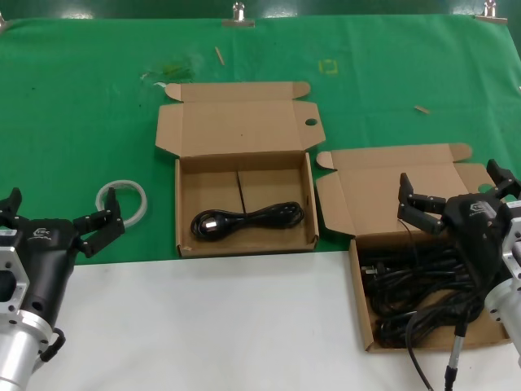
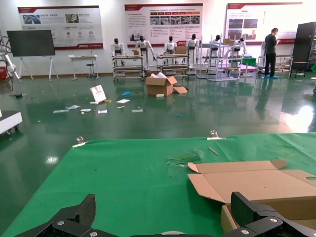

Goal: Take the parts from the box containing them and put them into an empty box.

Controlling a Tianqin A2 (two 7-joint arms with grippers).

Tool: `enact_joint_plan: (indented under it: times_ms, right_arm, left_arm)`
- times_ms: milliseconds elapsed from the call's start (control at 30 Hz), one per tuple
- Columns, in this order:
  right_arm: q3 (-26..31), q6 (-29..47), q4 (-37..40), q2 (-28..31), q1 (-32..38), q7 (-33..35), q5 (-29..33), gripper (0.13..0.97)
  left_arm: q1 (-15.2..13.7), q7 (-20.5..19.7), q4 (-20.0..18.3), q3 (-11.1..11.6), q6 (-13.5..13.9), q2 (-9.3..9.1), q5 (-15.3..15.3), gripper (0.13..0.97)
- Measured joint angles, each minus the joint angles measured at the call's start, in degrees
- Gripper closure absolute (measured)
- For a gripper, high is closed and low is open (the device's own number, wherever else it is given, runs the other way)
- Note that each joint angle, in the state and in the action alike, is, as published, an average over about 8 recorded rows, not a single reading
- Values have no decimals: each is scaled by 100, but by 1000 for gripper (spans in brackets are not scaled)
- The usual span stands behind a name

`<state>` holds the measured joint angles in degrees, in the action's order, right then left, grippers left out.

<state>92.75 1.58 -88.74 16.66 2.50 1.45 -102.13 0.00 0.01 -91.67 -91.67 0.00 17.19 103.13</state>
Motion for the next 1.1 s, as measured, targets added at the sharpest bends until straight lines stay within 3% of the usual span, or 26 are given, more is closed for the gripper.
enact_joint_plan:
  times_ms: [1100]
  right_arm:
    - [0, 0, 0, 0, 0, 0, 0, 129]
  left_arm:
    - [0, 0, 0, 0, 0, 0, 0, 132]
